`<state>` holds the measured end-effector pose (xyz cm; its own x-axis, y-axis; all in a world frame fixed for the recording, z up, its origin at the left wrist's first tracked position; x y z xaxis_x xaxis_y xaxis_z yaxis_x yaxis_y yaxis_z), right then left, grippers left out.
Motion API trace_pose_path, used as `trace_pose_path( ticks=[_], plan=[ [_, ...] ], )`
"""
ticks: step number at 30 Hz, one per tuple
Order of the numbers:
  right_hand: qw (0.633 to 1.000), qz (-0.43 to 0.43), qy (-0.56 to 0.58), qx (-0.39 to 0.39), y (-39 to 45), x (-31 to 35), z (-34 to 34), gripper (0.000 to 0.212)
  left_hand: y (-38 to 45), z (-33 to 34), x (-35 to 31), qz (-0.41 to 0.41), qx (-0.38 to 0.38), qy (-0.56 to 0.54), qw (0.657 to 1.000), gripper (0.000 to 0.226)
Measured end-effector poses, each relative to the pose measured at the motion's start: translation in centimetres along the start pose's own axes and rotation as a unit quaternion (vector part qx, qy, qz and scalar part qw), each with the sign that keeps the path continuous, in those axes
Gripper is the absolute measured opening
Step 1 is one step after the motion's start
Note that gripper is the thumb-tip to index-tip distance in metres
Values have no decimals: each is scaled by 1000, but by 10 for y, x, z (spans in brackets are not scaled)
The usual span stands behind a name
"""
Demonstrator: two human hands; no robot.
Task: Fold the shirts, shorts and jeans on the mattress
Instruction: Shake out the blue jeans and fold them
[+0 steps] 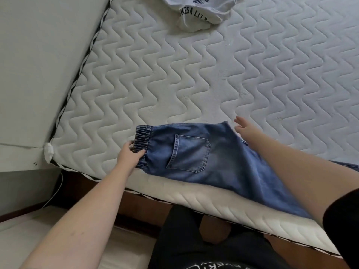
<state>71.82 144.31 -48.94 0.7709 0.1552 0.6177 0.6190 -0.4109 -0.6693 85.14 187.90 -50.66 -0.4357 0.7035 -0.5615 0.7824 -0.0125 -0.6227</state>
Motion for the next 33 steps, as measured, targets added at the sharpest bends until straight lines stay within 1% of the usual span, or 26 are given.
trace_pose_path(
  ticks=[2, 6, 10, 12, 14, 17, 21, 23, 29, 33],
  plan=[
    [1000, -3, 15, 17, -5, -3, -2, 57, -2, 2, 0, -17, -4, 28, 999, 61],
    [997, 14, 45, 59, -26, -25, -4, 55, -22, 26, -13, 23, 27, 88, 996, 44],
    [996, 29, 51, 67, -52, -56, -11, 49, -45, 66, -33, 52, 76, 146, 985, 41],
    [997, 40, 43, 57, -64, -76, -19, 48, -57, 92, -47, 76, 98, 177, 976, 39],
    [997, 47, 37, 48, -75, -97, -31, 46, -68, 121, -62, 99, 121, 184, 970, 36],
    [998, 60, 6, 34, -91, -135, -55, 42, -87, 170, -86, 131, 160, 217, 954, 35],
    [994, 98, 35, -18, -114, -195, -97, 37, -115, 236, -116, 169, 204, 250, 931, 36],
    [992, 111, 41, -32, -124, -225, -118, 38, -130, 269, -128, 185, 226, 267, 918, 36],
    [973, 160, 143, -82, -151, -310, -172, 38, -170, 354, -155, 226, 271, 314, 881, 36],
    [955, 189, 195, -121, -170, -371, -204, 38, -193, 414, -163, 229, 300, 342, 861, 36]
  ],
)
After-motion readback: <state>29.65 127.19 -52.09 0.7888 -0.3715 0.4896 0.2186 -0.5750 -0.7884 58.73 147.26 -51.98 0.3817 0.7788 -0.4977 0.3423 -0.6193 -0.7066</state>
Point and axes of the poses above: each hand's wrist, its own y-axis towards the middle knuckle, its own z-axis out of the palm, x = y × z, the point moved 7 cm from there along y, towards the middle knuckle, and after that the axes turned 1 degree about -y, right-handed, at the moved point
